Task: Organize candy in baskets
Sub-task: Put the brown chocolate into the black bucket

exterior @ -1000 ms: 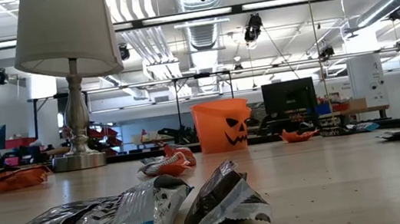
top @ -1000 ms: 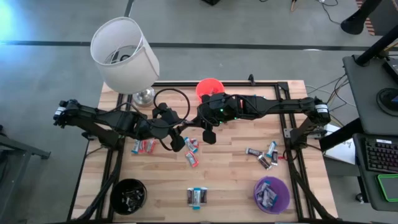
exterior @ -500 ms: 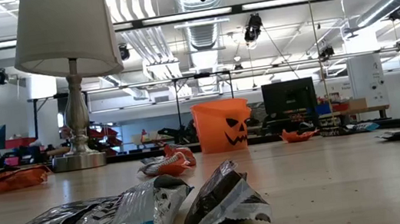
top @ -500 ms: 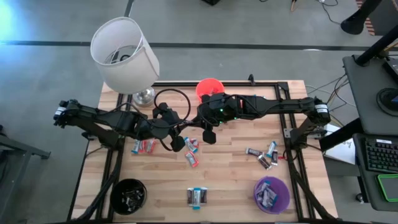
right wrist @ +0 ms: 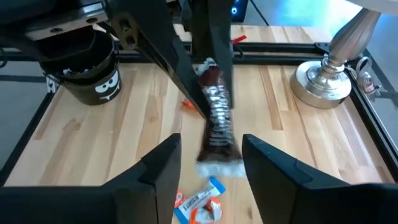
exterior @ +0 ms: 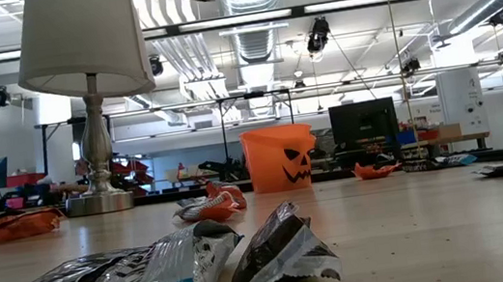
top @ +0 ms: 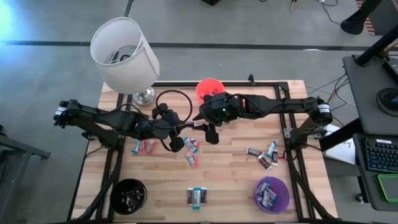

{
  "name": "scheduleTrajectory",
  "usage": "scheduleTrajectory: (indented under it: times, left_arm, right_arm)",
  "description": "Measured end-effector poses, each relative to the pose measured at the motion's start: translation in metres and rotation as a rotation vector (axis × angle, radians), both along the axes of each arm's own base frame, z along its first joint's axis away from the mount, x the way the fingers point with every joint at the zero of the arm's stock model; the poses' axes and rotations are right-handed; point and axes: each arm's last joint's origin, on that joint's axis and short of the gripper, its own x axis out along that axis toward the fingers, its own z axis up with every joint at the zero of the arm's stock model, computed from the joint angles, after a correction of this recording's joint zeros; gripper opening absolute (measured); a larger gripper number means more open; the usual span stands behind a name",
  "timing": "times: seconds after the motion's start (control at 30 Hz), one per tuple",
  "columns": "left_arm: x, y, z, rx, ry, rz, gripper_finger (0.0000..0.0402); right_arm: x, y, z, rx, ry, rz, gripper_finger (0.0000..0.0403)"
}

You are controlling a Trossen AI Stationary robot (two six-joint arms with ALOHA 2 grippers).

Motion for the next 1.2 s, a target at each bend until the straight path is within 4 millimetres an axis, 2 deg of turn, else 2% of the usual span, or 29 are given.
scheduleTrajectory:
  times: [0.23, 0.47, 0.9, 1.2]
  left_arm:
    - [-0.010, -0.004, 0.000, -0.190, 0.053, -0.120, 0.0028]
    - [-0.032, -0.012, -0.007, -0.467, 0.233, -0.155, 0.0022]
    - [-0.063, -0.054, -0.015, -0.787, 0.512, -0.180, 0.0021]
    - [-0.103, -0.091, -0.017, -1.019, 0.866, -0.088, 0.0021]
  right_arm:
    - [-0.008, -0.002, -0.006, -0.017, 0.097, -0.005, 0.0157]
    - [-0.012, -0.003, -0.011, -0.015, 0.164, -0.009, 0.0150]
    - [-0.013, -0.003, -0.012, -0.024, 0.181, -0.002, 0.0150]
    - [-0.016, -0.003, -0.015, -0.022, 0.224, -0.002, 0.0150]
